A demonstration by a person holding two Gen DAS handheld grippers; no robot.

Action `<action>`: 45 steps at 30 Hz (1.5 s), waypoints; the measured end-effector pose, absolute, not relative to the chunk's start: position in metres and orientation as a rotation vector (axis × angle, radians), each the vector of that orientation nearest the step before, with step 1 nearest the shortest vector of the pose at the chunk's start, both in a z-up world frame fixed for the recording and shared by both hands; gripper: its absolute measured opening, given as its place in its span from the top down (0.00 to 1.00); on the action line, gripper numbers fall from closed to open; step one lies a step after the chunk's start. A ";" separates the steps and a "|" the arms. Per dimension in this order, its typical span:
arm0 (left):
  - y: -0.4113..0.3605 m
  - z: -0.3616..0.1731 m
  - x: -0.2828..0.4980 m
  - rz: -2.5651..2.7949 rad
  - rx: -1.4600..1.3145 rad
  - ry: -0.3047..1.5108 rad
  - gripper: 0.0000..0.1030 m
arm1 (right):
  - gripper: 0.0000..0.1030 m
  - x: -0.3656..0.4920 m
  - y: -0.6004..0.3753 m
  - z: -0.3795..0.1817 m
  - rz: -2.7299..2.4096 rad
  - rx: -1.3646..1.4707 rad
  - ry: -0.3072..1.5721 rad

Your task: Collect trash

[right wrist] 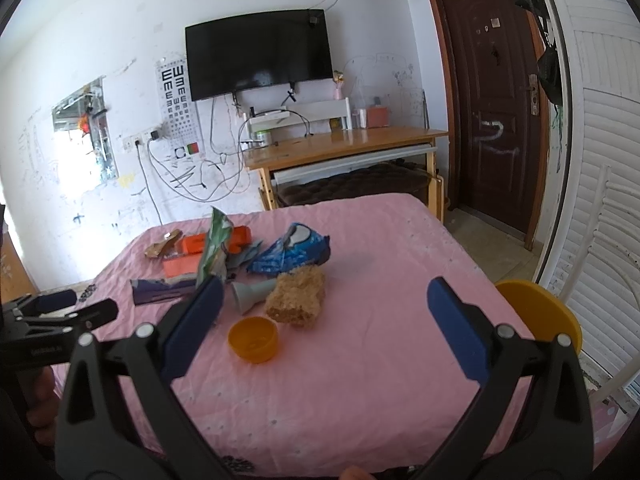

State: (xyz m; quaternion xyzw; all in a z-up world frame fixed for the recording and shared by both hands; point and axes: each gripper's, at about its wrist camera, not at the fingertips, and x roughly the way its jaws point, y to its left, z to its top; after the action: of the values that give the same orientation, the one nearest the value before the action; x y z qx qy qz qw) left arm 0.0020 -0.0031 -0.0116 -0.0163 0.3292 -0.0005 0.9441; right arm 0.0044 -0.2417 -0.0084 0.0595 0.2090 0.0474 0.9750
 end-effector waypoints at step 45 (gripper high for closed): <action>0.026 -0.012 0.050 -0.172 0.057 0.725 0.18 | 0.04 0.060 -0.217 -0.043 0.328 0.097 0.694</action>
State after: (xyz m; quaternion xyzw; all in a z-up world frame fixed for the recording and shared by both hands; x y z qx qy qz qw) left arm 0.0503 0.0260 -0.0116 0.0278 0.3543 -0.0839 0.9309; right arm 0.0602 -0.2169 -0.0433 0.0473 0.3383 0.1601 0.9261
